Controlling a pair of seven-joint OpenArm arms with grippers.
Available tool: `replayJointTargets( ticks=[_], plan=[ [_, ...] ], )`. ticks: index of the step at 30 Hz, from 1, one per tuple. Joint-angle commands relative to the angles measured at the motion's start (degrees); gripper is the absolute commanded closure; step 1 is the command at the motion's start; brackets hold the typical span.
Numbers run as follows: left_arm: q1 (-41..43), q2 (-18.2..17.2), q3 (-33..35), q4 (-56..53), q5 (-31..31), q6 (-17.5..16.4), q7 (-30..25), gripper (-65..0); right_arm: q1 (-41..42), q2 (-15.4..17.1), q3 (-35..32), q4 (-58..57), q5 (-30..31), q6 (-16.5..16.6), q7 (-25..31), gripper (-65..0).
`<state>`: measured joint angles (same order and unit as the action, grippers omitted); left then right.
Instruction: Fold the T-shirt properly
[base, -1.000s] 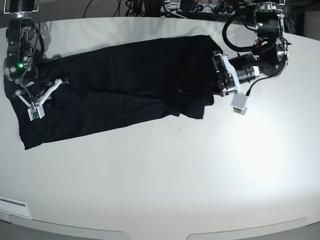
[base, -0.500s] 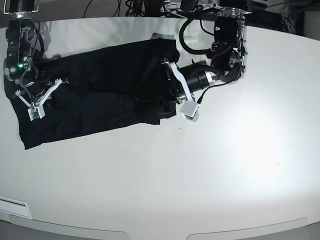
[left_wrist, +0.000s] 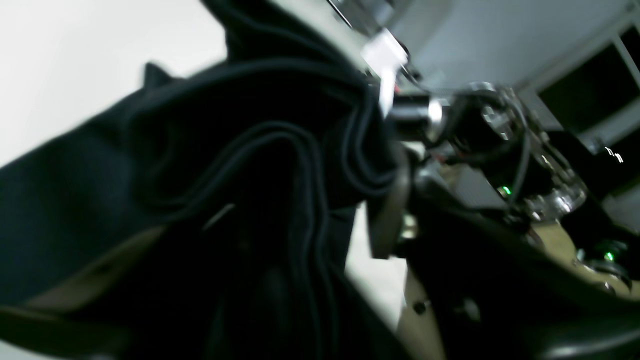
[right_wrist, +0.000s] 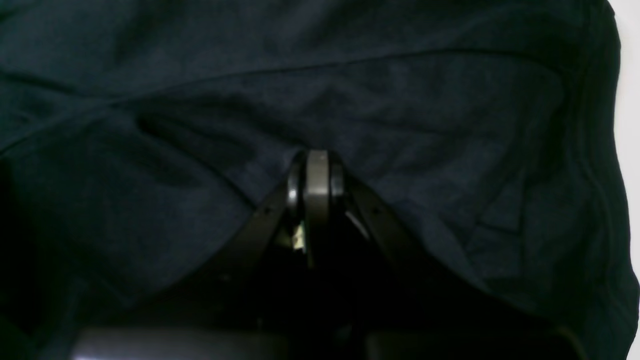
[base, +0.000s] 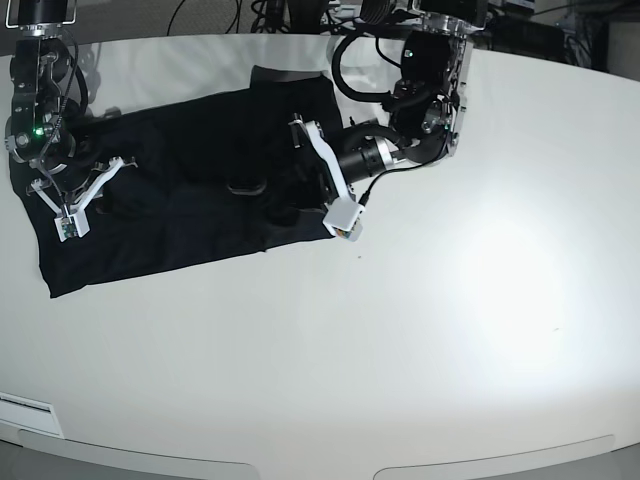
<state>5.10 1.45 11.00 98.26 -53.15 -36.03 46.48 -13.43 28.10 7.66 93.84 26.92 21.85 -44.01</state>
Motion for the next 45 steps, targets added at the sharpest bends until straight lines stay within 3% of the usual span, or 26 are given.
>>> replayJointTargets(
  ticks=[1,6,8,12,14,17,19,21,24,27,31,37,41,45],
  plan=[
    [-0.7,0.5,0.5,1.0,0.2,-0.4,-1.4,-33.7,-1.0,0.2,-0.5,-0.5,0.3,1.5,-6.3,-6.5],
    [-0.8,0.5,0.0,1.0,5.1,0.6,-6.1,-33.6,-1.0,0.2,-0.5,-0.5,0.3,1.5,-7.7,-10.6],
    [-1.1,0.5,-0.2,1.0,8.5,4.6,-9.3,-33.6,-1.0,0.2,-0.5,-0.5,0.3,1.5,-7.7,-10.6],
    [-1.7,0.6,-0.2,1.0,17.7,17.0,-13.9,-33.6,-1.0,0.2,-0.5,-0.5,0.3,1.5,-7.7,-10.6],
    [-1.8,0.6,-0.2,1.2,17.2,20.9,-12.0,-26.8,-1.0,0.2,-0.5,-0.5,0.3,1.5,-7.7,-10.6],
    [-1.8,0.6,-0.2,2.2,11.5,18.6,-4.4,0.0,-0.8,0.2,-0.5,-0.5,0.3,1.5,-7.6,-10.6],
    [-1.8,0.6,-0.2,3.0,8.6,13.5,0.7,0.0,-0.9,0.2,-0.5,-0.5,0.3,1.5,-7.5,-10.5],
    [-1.8,0.6,-0.2,3.8,8.9,11.6,3.8,0.0,-0.9,0.2,-0.5,-0.5,0.3,1.5,-7.5,-10.5],
    [-1.7,0.6,-0.2,3.9,13.2,12.0,4.7,0.0,-0.9,0.2,-0.5,-0.5,0.3,1.5,-7.7,-10.5],
    [-1.8,0.5,-0.2,3.5,19.6,15.0,4.5,0.0,-0.9,0.2,-0.5,-0.5,0.3,1.5,-7.7,-10.5],
    [-1.8,-0.9,-0.2,0.9,25.9,16.5,1.0,0.0,0.1,0.2,-0.5,1.9,0.3,1.0,-7.7,-10.5],
    [-1.8,-4.6,-0.2,-7.5,29.4,17.6,-3.8,0.0,4.3,0.8,-0.1,9.6,-0.1,0.7,-7.9,-10.6],
    [-1.8,-7.0,-0.2,-12.3,29.4,17.6,-4.9,0.0,7.4,0.8,1.5,15.2,-1.7,-1.7,-9.4,-10.6],
    [-2.1,-11.1,-0.2,-12.2,29.4,17.6,-4.7,0.0,10.5,0.9,6.7,18.1,-6.1,-7.9,-11.1,-11.1]
  ],
)
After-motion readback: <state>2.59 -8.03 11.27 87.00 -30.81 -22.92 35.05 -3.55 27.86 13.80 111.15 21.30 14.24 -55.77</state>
